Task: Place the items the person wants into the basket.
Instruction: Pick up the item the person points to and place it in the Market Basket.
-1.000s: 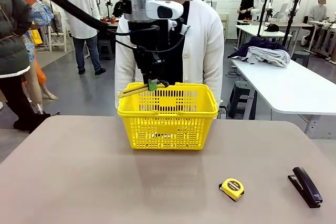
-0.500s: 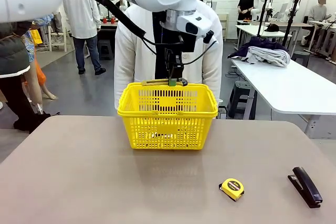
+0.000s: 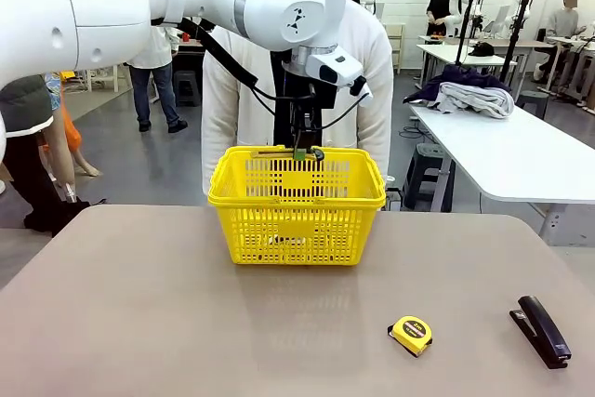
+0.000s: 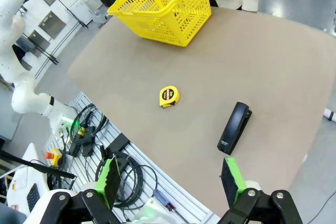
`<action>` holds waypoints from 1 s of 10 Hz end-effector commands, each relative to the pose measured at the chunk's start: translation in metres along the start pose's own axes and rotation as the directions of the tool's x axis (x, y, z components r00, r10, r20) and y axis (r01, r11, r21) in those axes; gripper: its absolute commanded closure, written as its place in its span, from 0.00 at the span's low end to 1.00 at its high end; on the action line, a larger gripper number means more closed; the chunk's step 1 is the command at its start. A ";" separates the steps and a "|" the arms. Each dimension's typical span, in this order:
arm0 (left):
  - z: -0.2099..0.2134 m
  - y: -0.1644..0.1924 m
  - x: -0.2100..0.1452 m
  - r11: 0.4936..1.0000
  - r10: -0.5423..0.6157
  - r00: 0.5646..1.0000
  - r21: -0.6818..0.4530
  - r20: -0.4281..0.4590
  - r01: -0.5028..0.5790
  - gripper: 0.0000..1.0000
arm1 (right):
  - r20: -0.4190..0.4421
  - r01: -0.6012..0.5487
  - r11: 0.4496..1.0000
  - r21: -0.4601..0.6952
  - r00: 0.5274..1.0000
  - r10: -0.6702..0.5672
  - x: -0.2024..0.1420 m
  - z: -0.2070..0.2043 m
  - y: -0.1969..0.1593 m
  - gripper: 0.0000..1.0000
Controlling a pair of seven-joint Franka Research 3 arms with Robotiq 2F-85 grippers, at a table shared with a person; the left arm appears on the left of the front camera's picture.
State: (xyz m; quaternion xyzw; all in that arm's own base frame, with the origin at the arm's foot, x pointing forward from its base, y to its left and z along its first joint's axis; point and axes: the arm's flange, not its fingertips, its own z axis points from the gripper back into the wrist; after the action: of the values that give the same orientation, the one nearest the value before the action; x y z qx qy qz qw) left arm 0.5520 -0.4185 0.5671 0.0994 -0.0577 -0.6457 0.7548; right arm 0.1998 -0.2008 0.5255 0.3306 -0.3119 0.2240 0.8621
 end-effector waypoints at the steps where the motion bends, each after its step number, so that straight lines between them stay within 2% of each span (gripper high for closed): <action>1: -0.002 -0.004 0.003 1.000 0.024 1.000 0.002 0.002 -0.024 0.72 | 0.023 -0.011 1.000 0.019 1.000 0.010 0.000 -0.002 -0.001 0.00; 7: -0.002 -0.002 0.002 1.000 0.005 1.000 -0.004 -0.003 -0.005 0.72 | 0.023 -0.011 1.000 0.019 1.000 0.010 0.000 -0.002 -0.001 0.00; 10: -0.055 0.024 -0.001 0.996 -0.088 0.993 0.014 0.078 0.087 0.72 | 0.023 -0.011 1.000 0.019 1.000 0.010 0.000 -0.002 -0.001 0.00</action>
State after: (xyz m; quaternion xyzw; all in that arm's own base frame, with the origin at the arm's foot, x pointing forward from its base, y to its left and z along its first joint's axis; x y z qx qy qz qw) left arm 0.5755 -0.4183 0.5325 0.0917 -0.0727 -0.6635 0.7389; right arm 0.1997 -0.2008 0.5255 0.3306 -0.3120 0.2240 0.8621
